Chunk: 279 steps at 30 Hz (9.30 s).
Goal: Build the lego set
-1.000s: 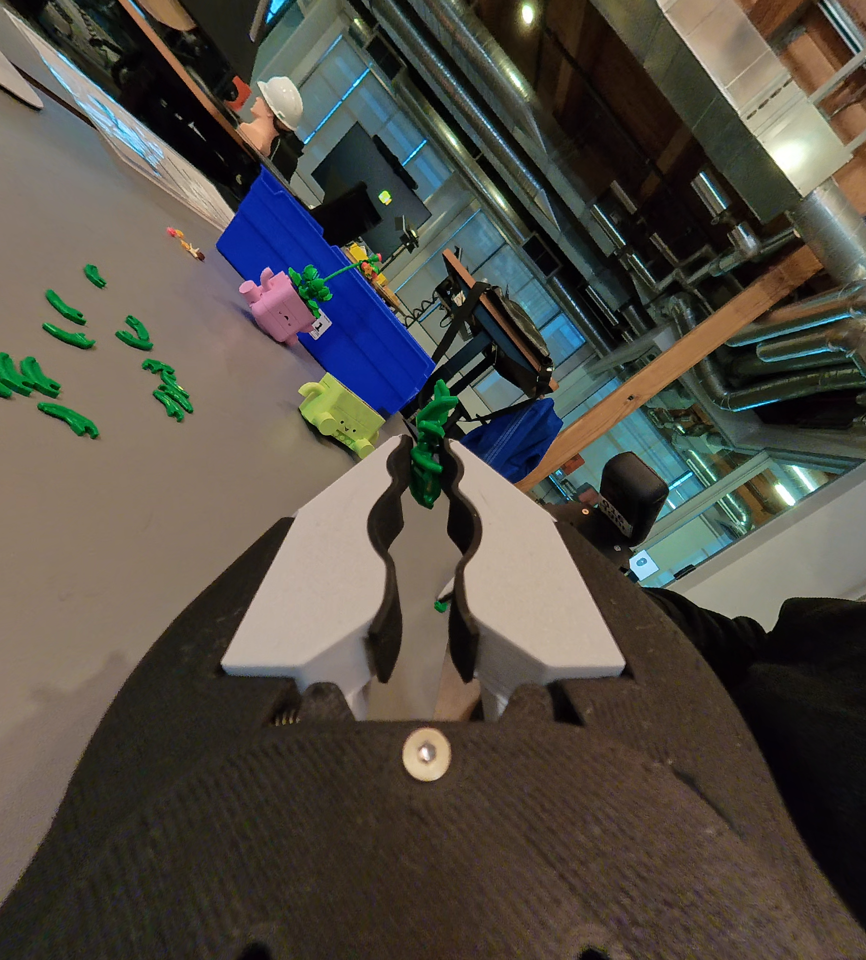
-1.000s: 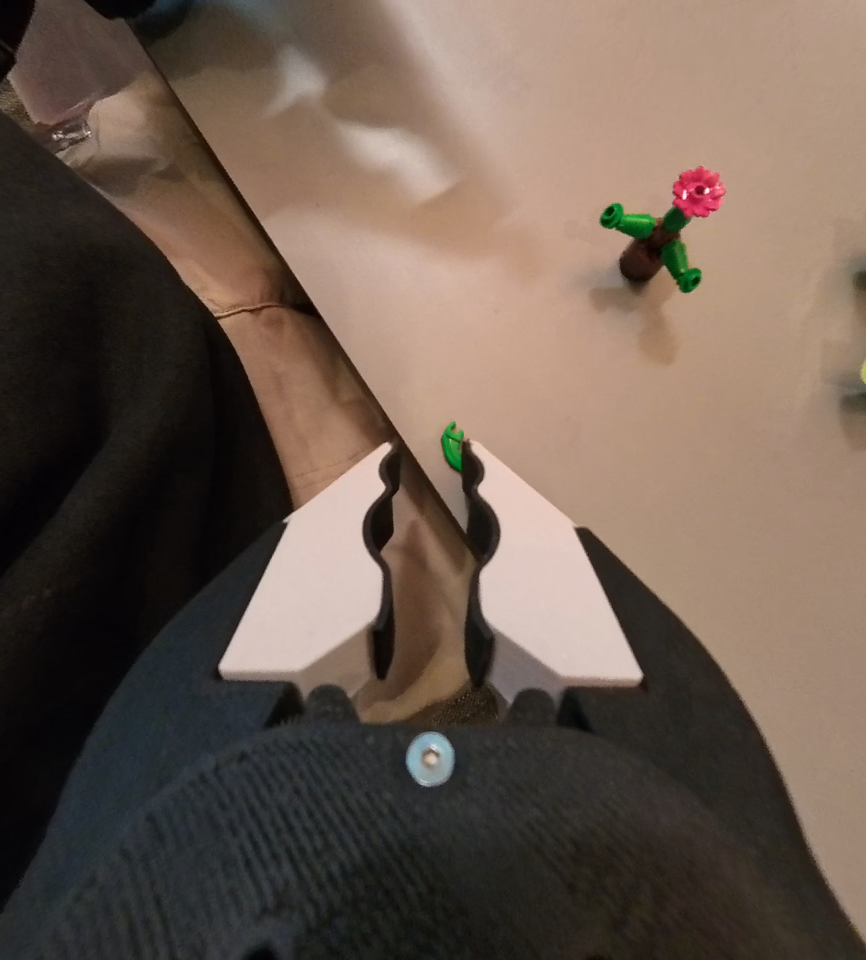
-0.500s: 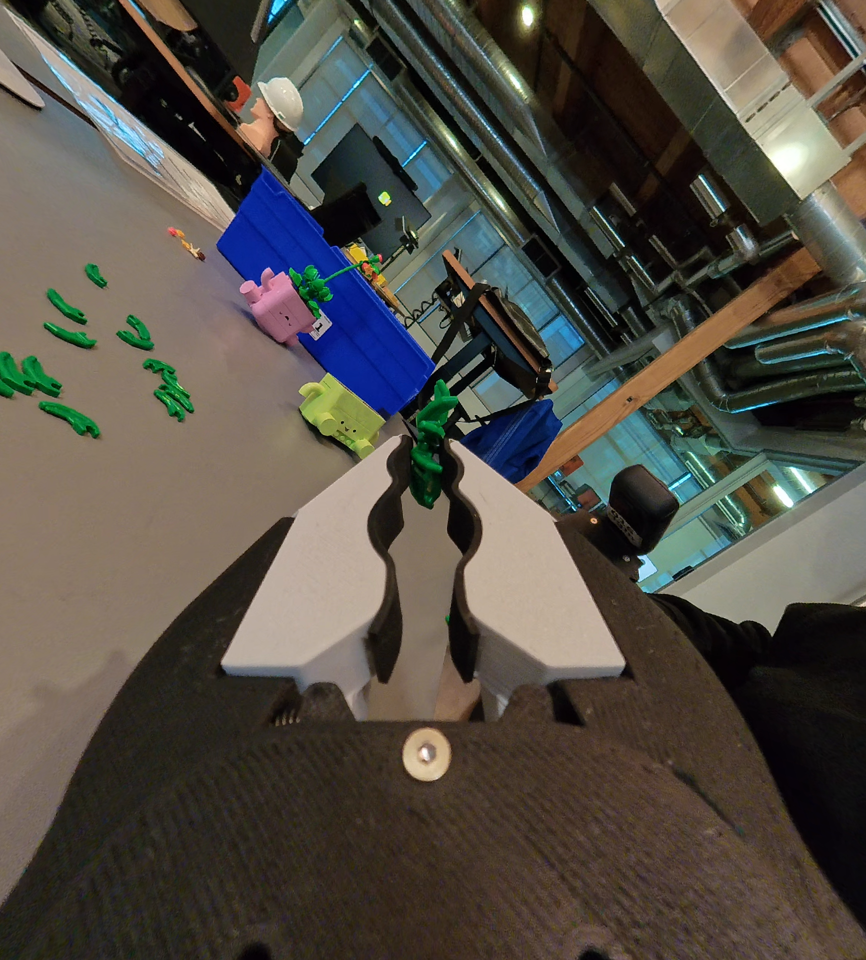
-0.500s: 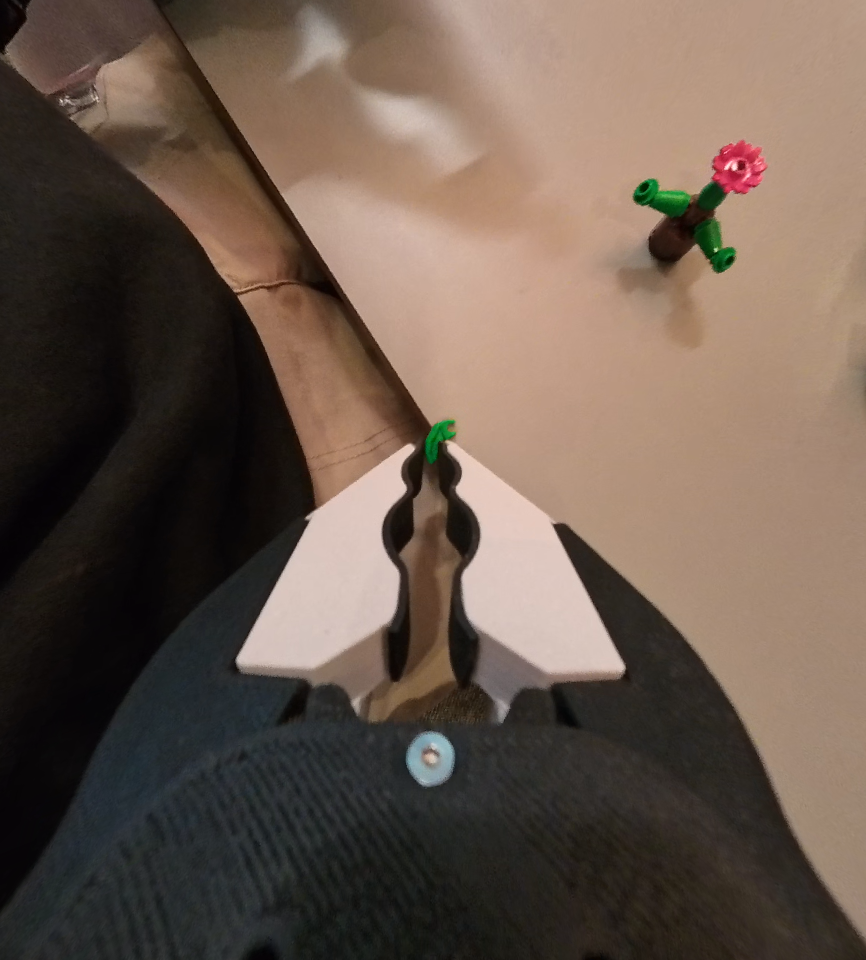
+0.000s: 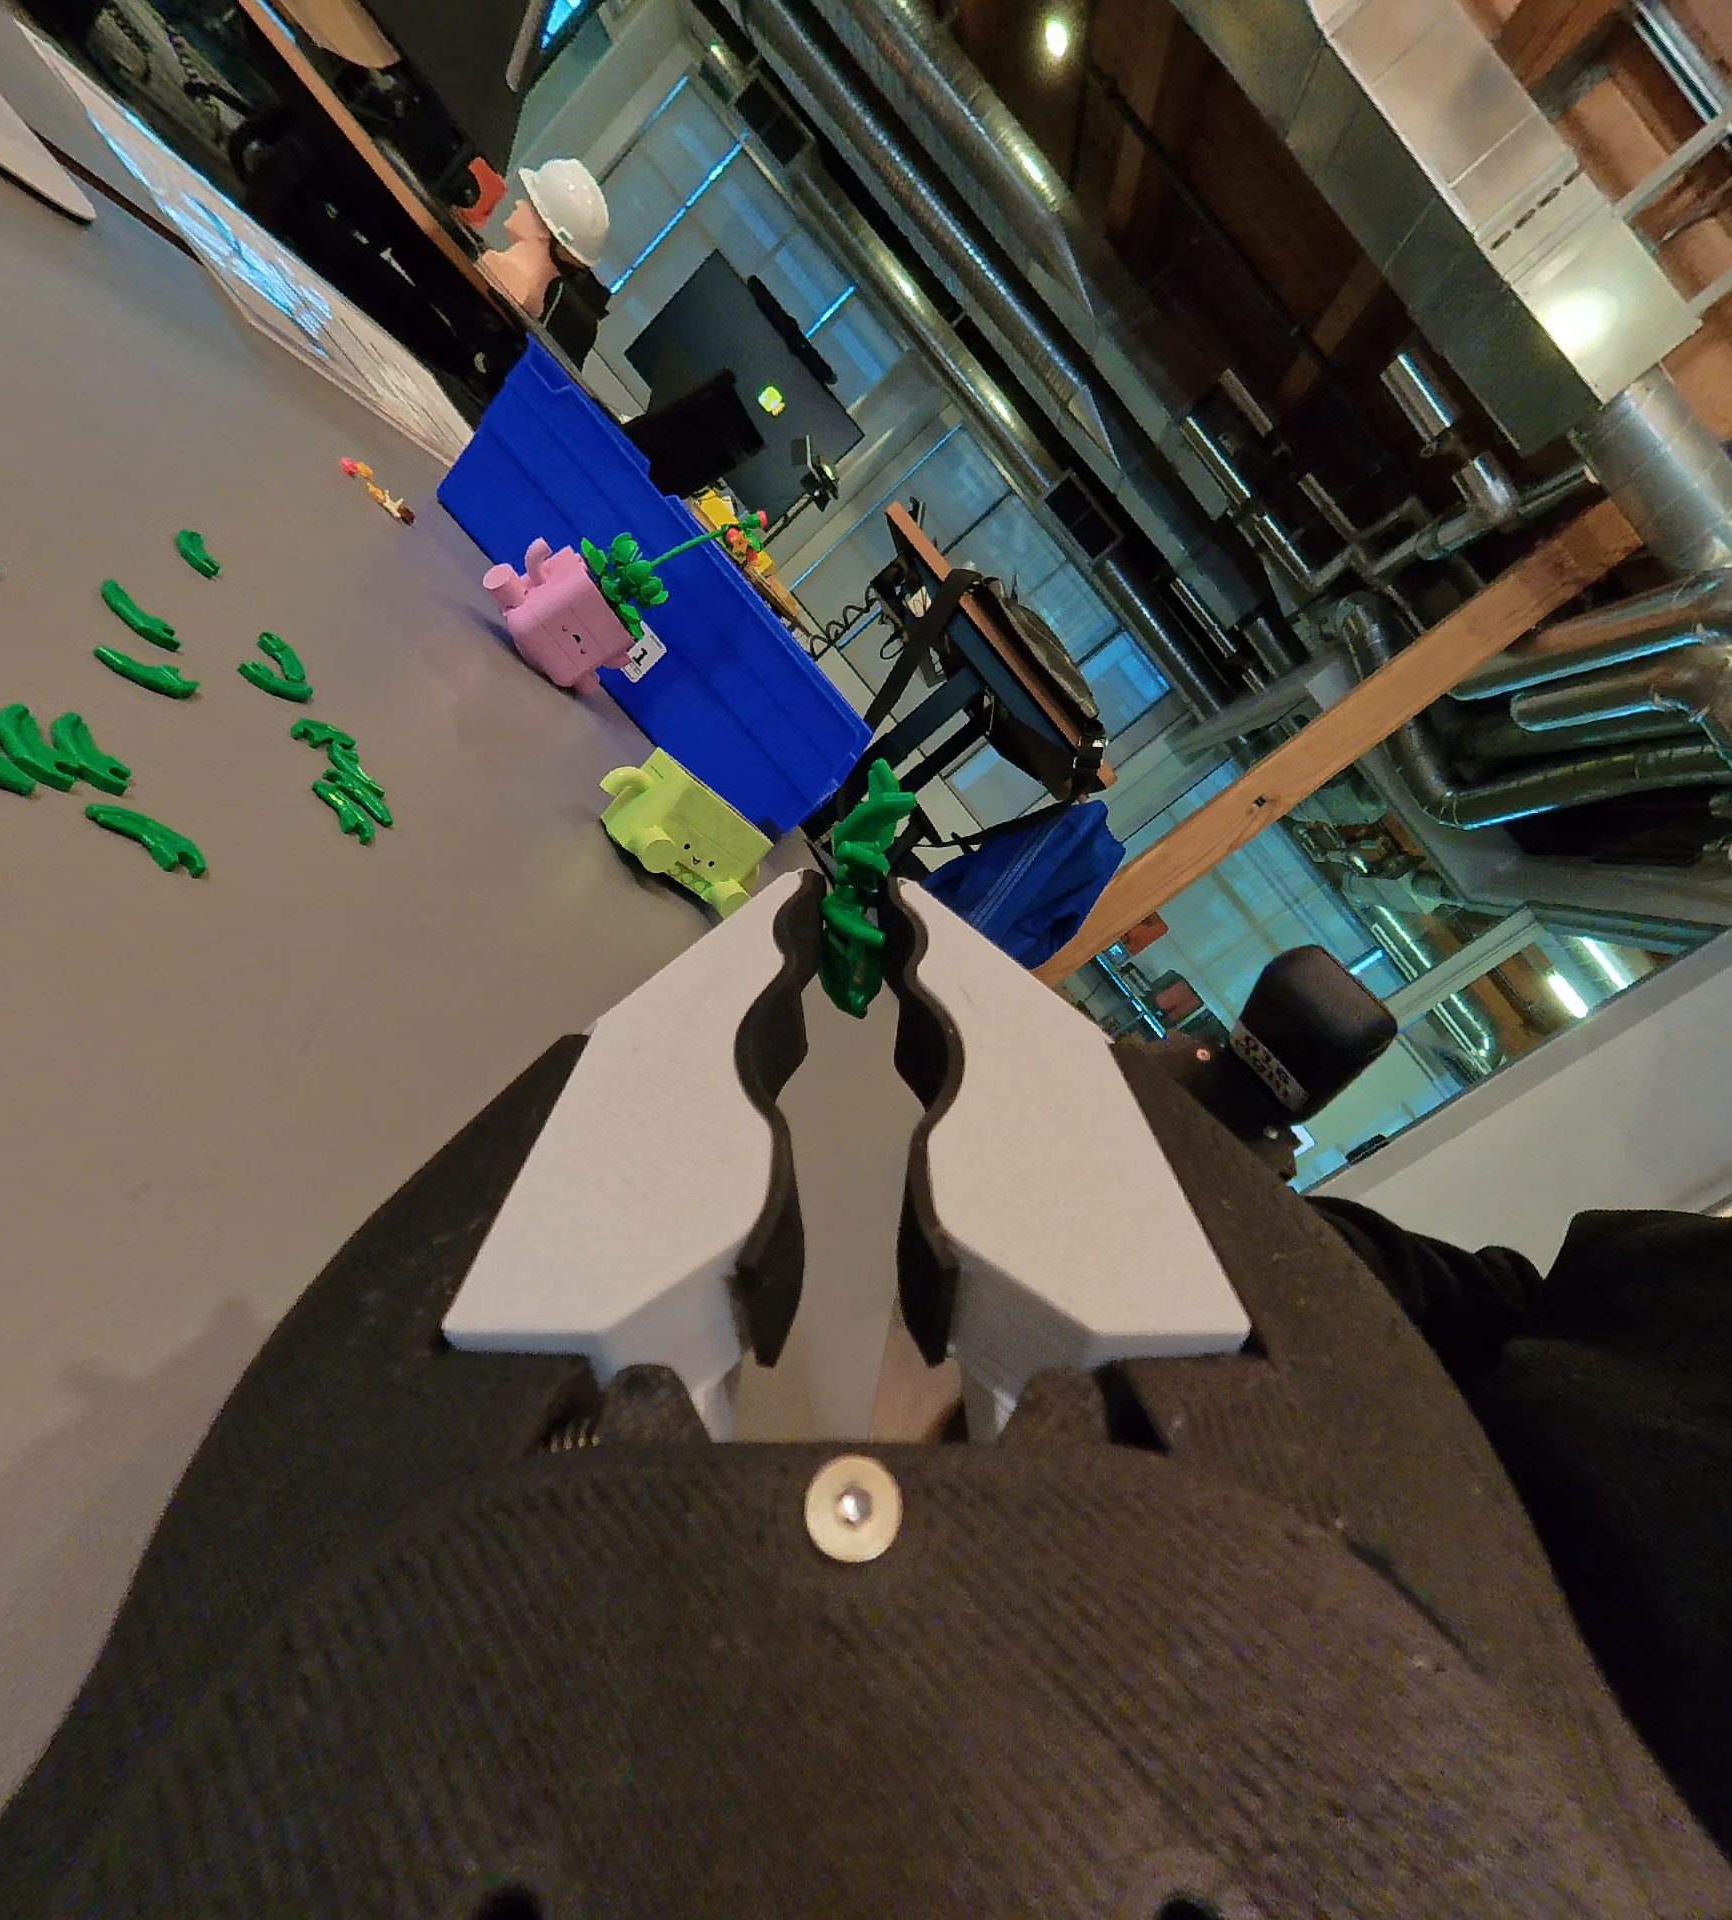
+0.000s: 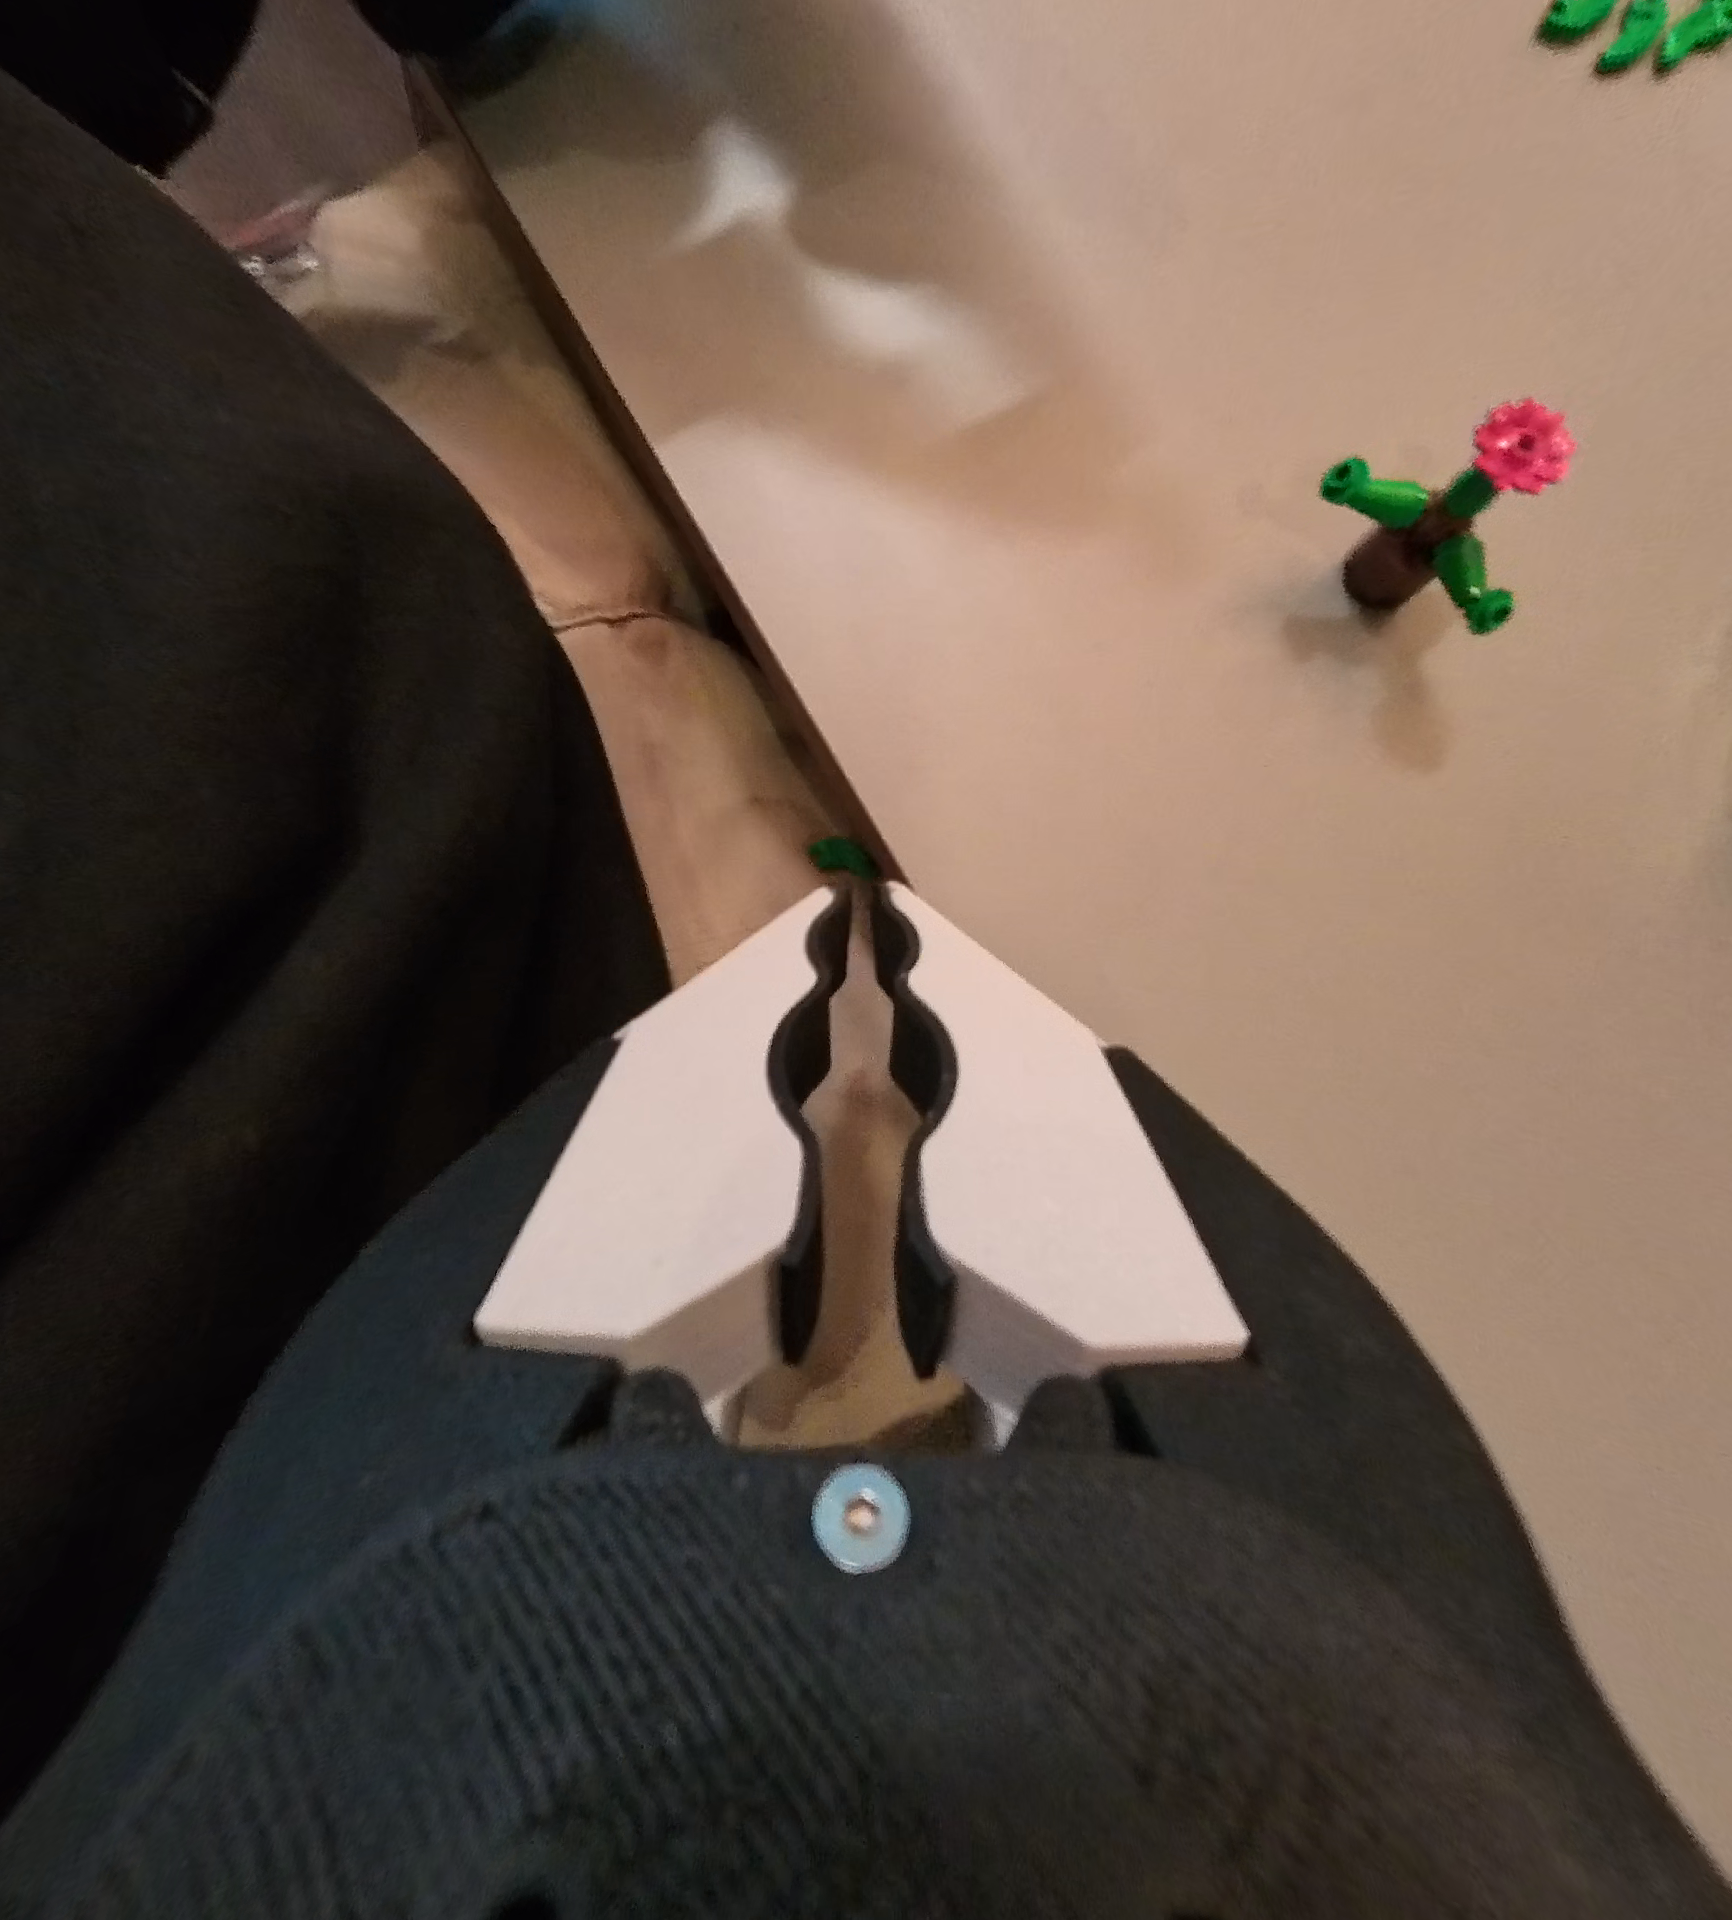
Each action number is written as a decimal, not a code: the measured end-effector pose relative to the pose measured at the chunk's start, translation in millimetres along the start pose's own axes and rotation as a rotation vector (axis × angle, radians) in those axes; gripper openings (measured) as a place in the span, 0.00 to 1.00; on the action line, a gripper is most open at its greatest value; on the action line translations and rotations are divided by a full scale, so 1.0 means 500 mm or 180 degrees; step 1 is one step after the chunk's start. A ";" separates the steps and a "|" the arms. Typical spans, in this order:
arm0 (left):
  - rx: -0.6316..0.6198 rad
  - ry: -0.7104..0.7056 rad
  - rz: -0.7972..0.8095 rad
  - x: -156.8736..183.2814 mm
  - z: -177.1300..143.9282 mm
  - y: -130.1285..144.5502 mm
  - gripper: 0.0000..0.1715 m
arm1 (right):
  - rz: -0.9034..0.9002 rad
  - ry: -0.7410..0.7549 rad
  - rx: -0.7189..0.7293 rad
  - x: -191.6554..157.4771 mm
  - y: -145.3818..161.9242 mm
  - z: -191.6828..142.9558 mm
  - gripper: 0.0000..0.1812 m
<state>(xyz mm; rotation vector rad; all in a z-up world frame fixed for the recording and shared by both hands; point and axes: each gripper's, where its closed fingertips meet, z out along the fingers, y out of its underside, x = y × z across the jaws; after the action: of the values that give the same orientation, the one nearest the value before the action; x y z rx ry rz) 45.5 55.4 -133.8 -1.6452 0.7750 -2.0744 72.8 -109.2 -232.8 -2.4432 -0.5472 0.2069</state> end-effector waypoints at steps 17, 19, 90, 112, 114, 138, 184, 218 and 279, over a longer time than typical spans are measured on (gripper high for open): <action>0.0028 0.0058 -0.0133 0.033 -0.027 0.038 0.05 | -0.1324 -0.0865 -0.0590 -0.102 0.038 0.082 0.14; 0.0049 0.0085 -0.0176 0.043 -0.035 0.045 0.05 | -0.1459 -0.0980 -0.0792 -0.120 0.055 0.095 0.14; 0.0062 0.0119 -0.0248 0.062 -0.052 0.066 0.05 | -0.1041 0.0633 -0.0196 0.045 0.017 -0.070 0.18; -0.0160 -0.0040 -0.0113 0.052 -0.025 0.114 0.05 | -0.2090 0.1831 0.0255 0.070 0.064 -0.039 0.08; -0.0161 -0.0036 -0.0137 0.050 -0.024 0.115 0.05 | -0.2091 0.1826 0.0229 0.071 0.066 -0.035 0.08; -0.0195 0.0012 -0.0234 0.049 -0.019 0.128 0.05 | 0.0223 0.0731 0.0955 0.079 0.031 -0.071 0.00; -0.0191 0.0036 -0.0273 0.049 -0.017 0.129 0.05 | 0.0471 0.0475 0.0443 0.100 0.050 -0.031 0.02; -0.0217 0.0046 -0.0266 0.051 -0.013 0.134 0.05 | 0.0384 0.0280 0.0418 0.030 0.091 -0.052 0.05; -0.0208 0.0076 -0.0289 0.055 -0.016 0.136 0.05 | -0.0298 -0.0131 0.0334 0.017 0.114 -0.048 0.11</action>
<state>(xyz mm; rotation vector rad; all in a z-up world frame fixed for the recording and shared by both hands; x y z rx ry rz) 28.3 -12.6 -156.9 -1.7232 0.7978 -2.1557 106.0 -160.0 -248.2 -2.3103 -0.6509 0.2416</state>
